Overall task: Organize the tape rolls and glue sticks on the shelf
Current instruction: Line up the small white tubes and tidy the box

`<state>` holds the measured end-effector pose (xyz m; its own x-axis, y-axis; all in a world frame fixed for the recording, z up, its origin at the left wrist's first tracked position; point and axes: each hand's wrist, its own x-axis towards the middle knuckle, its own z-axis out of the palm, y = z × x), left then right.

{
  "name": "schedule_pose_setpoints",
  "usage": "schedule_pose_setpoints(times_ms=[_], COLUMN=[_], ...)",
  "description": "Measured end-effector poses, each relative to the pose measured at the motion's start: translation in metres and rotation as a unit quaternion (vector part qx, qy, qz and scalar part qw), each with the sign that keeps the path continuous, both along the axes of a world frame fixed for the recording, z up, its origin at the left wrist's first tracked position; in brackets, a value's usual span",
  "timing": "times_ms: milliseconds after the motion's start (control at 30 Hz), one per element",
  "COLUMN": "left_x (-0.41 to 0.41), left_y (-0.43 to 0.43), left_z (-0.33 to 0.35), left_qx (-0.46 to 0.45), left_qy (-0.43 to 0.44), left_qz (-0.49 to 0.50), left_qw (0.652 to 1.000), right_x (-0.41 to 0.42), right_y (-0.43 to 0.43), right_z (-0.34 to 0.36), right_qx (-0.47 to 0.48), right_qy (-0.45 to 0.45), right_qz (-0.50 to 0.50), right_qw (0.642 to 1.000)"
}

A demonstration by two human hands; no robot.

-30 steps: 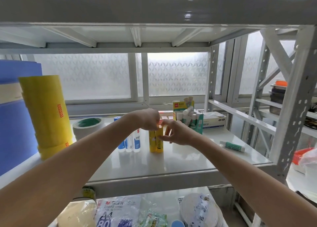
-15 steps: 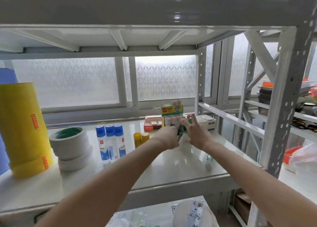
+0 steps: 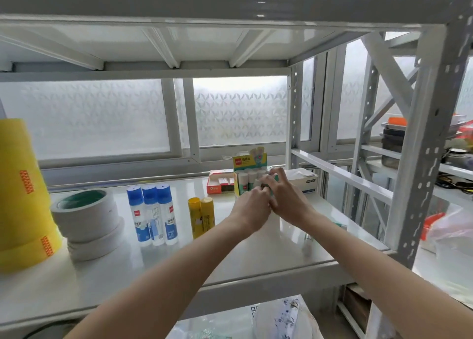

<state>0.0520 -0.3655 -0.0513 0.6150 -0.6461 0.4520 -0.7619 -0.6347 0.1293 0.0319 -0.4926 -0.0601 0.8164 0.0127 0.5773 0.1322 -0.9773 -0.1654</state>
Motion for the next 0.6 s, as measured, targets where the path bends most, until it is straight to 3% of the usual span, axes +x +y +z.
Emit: schedule_pose_setpoints(times_ms=[200, 433, 600], left_x=[0.003, 0.008, 0.004], left_y=[0.020, 0.049, 0.059], left_z=[0.037, 0.060, 0.066], left_qx=[0.007, 0.064, 0.075], left_qy=[0.026, 0.059, 0.101], left_qz=[0.050, 0.097, 0.092], left_qw=[0.998, 0.991, 0.988], right_x=[0.010, 0.021, 0.007], right_y=[0.008, 0.014, 0.022], right_z=[0.017, 0.020, 0.038], right_qx=[0.129, 0.171, 0.164], right_qy=[0.026, 0.028, 0.040], right_qz=[0.030, 0.007, 0.054], right_qw=[0.991, 0.985, 0.984])
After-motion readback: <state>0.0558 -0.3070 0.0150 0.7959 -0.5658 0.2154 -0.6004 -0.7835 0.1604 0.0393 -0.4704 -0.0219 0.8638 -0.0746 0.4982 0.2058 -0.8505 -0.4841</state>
